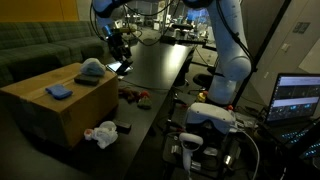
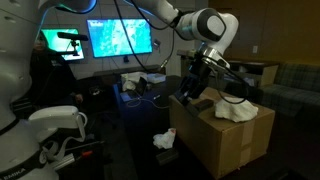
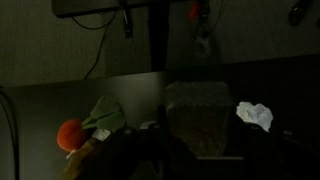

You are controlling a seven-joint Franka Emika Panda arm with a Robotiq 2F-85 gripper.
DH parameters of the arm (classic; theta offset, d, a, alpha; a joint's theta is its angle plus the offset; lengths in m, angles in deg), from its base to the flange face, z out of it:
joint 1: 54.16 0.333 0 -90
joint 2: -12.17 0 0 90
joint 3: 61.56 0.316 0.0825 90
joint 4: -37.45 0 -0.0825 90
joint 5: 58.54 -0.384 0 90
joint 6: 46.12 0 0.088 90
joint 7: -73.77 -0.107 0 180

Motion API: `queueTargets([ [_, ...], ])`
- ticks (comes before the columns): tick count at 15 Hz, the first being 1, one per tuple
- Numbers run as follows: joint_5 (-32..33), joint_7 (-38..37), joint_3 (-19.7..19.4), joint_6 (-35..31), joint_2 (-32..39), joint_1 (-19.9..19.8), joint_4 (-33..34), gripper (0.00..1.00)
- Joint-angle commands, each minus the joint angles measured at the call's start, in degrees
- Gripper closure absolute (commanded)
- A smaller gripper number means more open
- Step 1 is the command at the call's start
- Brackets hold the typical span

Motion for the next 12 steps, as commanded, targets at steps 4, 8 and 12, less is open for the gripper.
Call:
queueTargets([
  [4,0.8,1.3,-0.4,-20.0,-3.5,1.1,-19.1,0.68],
  [8,2.5,-3.5,-1.3,-33.2,0.6,3.0,-22.8,0.68],
  [12,2.6,-7.2,-2.4,-42.1,2.3,4.0,-26.4,0.68],
])
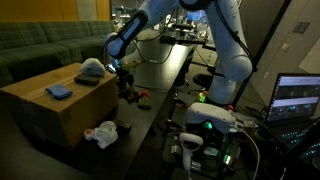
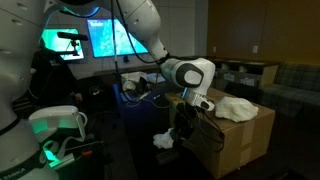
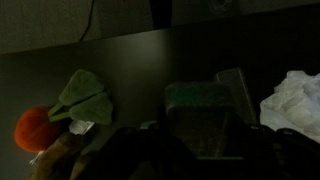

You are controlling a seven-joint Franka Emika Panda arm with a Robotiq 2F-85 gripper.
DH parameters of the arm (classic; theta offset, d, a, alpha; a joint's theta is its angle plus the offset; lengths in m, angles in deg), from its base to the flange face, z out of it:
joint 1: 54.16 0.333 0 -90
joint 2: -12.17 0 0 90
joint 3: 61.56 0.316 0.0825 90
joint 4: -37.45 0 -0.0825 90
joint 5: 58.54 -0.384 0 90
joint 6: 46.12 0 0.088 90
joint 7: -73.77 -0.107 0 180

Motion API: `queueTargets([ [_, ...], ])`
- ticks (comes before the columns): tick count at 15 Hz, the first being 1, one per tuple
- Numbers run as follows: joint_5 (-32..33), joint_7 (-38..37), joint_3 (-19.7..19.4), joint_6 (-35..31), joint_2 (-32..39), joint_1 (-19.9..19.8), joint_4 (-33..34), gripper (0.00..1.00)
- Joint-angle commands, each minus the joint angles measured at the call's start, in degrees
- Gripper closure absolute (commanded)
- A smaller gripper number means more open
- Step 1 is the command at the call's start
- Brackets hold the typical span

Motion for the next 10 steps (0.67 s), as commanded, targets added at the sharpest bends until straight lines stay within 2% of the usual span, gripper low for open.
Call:
queueTargets([
  [1,1.4,-4.9,-2.2,-7.0,-0.2,2.0,-3.9,0.68],
  [7,2.3,-9.4,-4.4,-11.3,-1.2,3.0,-11.0,0.68],
  [10,0.8,-7.0,-3.0,-13.7,-2.6,2.1,-14.6,0.68],
])
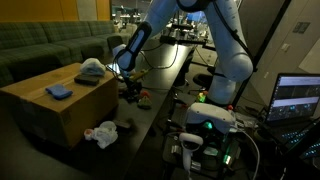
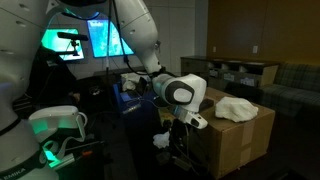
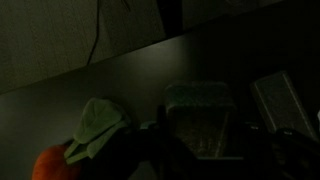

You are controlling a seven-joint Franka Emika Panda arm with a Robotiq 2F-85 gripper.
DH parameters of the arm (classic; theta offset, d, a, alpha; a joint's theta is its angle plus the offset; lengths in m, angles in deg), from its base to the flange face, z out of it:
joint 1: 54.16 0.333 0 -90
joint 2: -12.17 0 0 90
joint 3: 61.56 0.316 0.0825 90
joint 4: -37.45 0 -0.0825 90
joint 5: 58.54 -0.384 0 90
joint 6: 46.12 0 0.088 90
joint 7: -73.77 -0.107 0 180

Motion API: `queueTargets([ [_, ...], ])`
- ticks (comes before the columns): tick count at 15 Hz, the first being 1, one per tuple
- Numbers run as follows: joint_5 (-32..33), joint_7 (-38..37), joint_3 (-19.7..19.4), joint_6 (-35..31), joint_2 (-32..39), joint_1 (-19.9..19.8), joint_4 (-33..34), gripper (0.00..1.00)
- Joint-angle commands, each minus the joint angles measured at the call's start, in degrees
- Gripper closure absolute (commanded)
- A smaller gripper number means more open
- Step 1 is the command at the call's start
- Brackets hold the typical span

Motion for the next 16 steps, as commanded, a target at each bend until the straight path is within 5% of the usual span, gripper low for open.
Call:
queueTargets([
  [1,-1.2,1.9,1.0,-4.6,-3.9,0.0,-6.1,0.68],
  [9,5.3,3.4,-1.8,-19.8,-2.2,2.0,-12.5,0.68],
  [16,3.6,-4.5,-3.4,-35.4,3.8,9.7,-17.8,0.68],
])
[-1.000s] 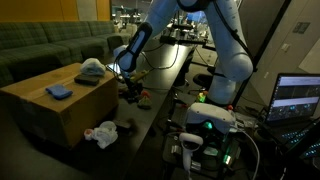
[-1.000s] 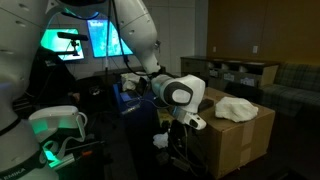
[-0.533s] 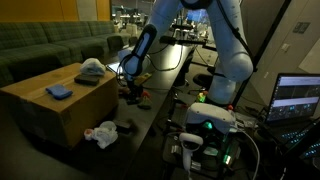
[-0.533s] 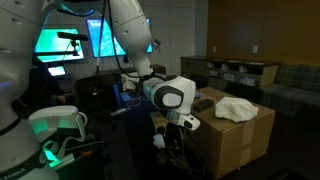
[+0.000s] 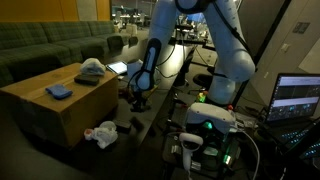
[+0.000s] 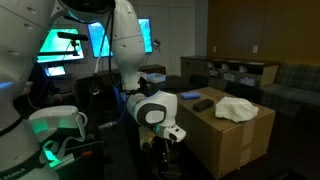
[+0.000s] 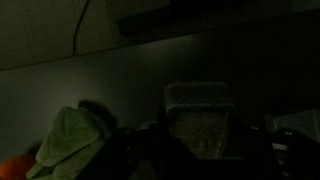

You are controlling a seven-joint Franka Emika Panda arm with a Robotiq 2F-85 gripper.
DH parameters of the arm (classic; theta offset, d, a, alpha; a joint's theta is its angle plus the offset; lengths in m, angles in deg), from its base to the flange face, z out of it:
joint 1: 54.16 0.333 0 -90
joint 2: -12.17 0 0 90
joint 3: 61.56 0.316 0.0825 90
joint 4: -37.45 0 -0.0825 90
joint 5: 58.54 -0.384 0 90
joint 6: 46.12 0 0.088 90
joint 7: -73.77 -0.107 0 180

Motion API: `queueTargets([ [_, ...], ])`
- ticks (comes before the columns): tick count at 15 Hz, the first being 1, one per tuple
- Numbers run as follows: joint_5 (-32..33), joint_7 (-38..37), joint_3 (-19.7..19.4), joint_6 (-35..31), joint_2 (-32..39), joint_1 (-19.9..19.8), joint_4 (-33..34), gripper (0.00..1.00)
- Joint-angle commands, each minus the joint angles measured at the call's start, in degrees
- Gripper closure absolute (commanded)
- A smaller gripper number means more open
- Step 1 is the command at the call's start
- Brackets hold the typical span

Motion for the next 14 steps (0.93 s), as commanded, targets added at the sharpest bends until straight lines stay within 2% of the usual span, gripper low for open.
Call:
queueTargets([
  [1,-1.4,-5.3,-2.4,-6.2,3.1,6.9,-0.2,0.68],
  [3,-2.6,-7.5,-3.4,-7.8,5.2,10.1,1.2,0.68],
  [6,-3.6,-11.3,-7.6,-8.9,7.6,16.5,2.7,0.68],
  [8,-4.6,-12.6,-9.8,-8.8,8.9,18.9,3.4,0.68],
  [10,-5.4,-13.7,-12.1,-8.5,10.4,20.2,4.3,0.68],
  [14,-6.7,-13.0,-14.2,-7.7,13.1,19.2,6.7,0.68],
])
